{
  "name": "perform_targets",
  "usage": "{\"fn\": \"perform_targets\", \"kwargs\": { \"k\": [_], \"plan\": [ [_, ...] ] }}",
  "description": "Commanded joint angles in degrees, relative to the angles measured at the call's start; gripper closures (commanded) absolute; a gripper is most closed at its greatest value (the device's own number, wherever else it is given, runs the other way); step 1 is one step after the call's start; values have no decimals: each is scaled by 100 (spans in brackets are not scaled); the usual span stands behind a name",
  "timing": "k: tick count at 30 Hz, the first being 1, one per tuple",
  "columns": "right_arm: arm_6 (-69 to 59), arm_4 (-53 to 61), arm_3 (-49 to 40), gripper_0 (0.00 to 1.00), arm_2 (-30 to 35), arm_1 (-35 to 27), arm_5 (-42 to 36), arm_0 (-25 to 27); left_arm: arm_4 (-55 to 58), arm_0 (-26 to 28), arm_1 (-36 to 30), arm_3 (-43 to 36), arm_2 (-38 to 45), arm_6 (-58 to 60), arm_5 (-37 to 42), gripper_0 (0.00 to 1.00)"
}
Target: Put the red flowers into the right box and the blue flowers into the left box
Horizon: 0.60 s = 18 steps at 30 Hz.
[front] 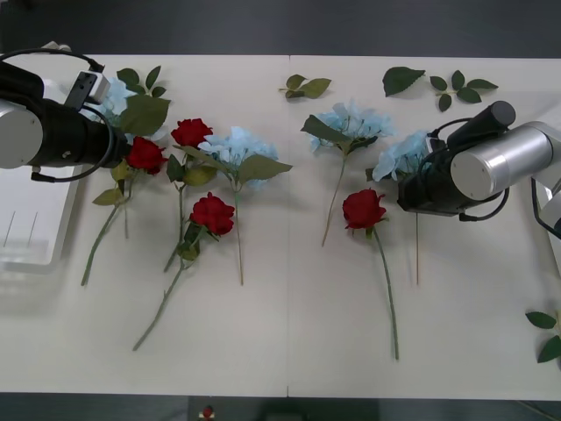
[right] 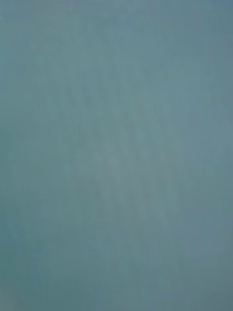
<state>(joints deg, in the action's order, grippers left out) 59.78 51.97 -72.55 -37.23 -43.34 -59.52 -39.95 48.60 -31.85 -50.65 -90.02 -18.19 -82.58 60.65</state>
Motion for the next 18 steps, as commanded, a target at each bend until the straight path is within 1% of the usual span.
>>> {"fn": "perform_targets", "kwargs": {
  "k": [1,6,9,11,15,17,18],
  "plan": [
    [227,102,-277,100,75,-271,2,-207,-167,-137,-15,-138,105,268,17,0],
    [438,612,-515,100,269,-491,2,-198,-536,-128,-68,-42,105,189,17,0],
    [913,1096,-673,100,453,-675,2,-154,-369,-111,-173,143,105,128,8,0],
    [1265,1447,-866,100,691,-772,2,-48,-176,-111,-235,319,105,84,-62,0],
    [1924,2089,-1385,100,1271,-904,2,321,-61,-111,-244,705,105,-294,-343,0],
    [2416,2862,-1613,100,1675,-983,2,576,53,-93,-244,952,96,-514,-536,0],
    [2574,3064,-1666,100,1780,-1001,-7,637,106,-93,-235,1004,105,-567,-580,0]
  ]
}}
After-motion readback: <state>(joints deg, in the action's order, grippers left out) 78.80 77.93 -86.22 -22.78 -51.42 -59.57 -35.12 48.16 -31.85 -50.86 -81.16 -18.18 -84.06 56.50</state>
